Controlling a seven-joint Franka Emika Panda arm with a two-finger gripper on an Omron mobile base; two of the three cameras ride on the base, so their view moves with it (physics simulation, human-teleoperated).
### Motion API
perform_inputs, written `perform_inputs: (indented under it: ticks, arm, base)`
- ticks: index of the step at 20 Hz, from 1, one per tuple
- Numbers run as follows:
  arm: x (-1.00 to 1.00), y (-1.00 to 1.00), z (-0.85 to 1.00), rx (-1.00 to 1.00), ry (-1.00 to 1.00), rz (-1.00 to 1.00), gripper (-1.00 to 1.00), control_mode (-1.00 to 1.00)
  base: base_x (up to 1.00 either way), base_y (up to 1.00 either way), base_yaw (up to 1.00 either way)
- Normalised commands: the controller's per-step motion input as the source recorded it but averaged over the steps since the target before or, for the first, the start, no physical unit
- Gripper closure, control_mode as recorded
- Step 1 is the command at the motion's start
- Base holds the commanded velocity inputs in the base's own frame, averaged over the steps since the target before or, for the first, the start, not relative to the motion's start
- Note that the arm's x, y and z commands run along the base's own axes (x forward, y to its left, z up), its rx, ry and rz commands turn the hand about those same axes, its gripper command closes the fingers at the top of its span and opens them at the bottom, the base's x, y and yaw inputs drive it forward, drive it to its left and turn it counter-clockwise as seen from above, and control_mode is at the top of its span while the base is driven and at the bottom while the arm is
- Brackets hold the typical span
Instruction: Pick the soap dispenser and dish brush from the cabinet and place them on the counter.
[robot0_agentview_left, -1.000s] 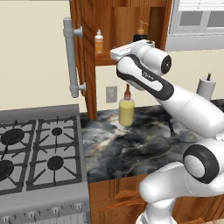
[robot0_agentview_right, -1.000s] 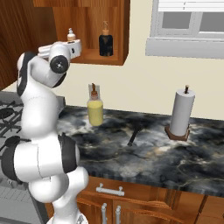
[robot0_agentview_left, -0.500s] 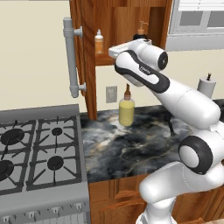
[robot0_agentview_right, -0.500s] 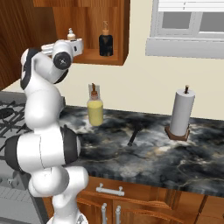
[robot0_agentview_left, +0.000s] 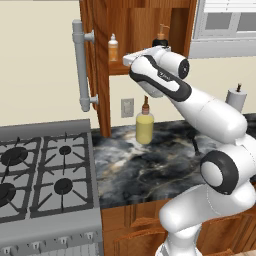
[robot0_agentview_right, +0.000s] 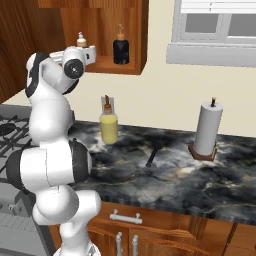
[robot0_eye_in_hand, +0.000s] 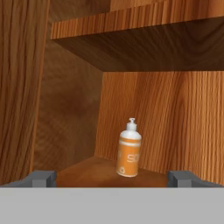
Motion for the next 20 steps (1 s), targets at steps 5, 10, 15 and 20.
perform_inputs:
  ticks: [5,10,15,20]
  arm:
    - [0.15,0.0,0.0,0.0,0.0,0.02,-1.0,-1.0]
    - [0.14,0.0,0.0,0.0,0.0,0.03,-1.0,-1.0]
    - [0.07,0.0,0.0,0.0,-0.04,0.03,-1.0,-1.0]
    - [0.04,0.0,0.0,0.0,-0.08,0.03,-1.0,-1.0]
  base:
    - [0.0,0.0,0.0]
    - [0.0,0.0,0.0]
    - [0.0,0.0,0.0]
    - [0.0,0.0,0.0]
